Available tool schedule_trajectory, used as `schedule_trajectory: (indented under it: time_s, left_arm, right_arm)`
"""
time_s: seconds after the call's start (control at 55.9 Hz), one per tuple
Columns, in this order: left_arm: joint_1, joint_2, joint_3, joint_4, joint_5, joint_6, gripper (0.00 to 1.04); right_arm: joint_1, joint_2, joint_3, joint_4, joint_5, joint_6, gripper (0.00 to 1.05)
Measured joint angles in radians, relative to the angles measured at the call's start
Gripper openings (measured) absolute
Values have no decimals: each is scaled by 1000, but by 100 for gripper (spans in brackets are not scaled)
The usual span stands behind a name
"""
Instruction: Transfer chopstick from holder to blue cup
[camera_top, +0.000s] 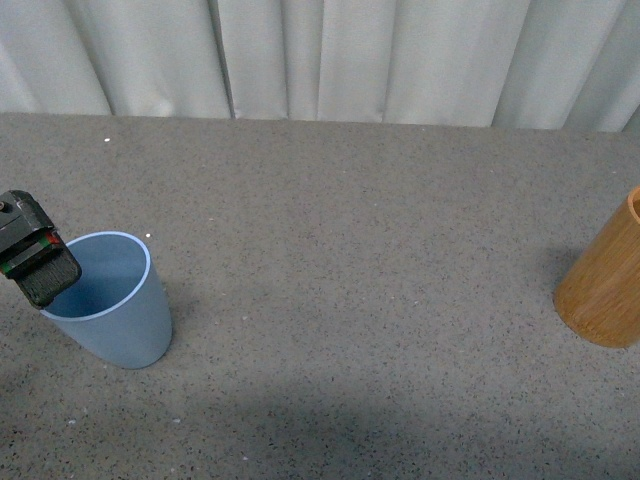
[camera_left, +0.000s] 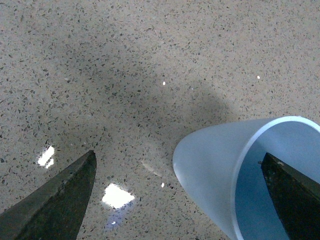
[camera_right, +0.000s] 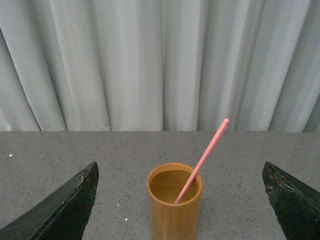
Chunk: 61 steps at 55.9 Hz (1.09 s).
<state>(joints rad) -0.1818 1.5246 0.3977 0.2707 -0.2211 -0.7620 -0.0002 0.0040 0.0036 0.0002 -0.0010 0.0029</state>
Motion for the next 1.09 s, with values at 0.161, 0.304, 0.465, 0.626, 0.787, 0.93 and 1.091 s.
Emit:
schedule_trajectory:
  time_s: [0.161, 0.304, 0.465, 0.626, 0.787, 0.93, 1.091]
  left_arm:
    - [-23, 14, -3, 15, 15, -2, 65]
    - [-31, 21, -5, 25, 21, -3, 41]
    - [-32, 22, -5, 32, 39, 0, 9]
    - [-39, 0, -1, 38, 48, 19, 4]
    - [-66, -4, 35, 38, 45, 48, 4]
    - [-113, 53, 102, 50, 40, 82, 4]
    - [-145, 111, 149, 57, 37, 103, 4]
  right_arm:
    - [0, 0, 0, 0, 0, 0, 95]
    - [0, 0, 0, 0, 0, 0, 95]
    - [0, 0, 0, 0, 0, 0, 95]
    - [0, 0, 0, 0, 0, 0, 95]
    - [0, 0, 0, 0, 0, 0, 95]
    - [0, 0, 0, 0, 0, 0, 95]
    - [0, 0, 0, 0, 0, 0, 95]
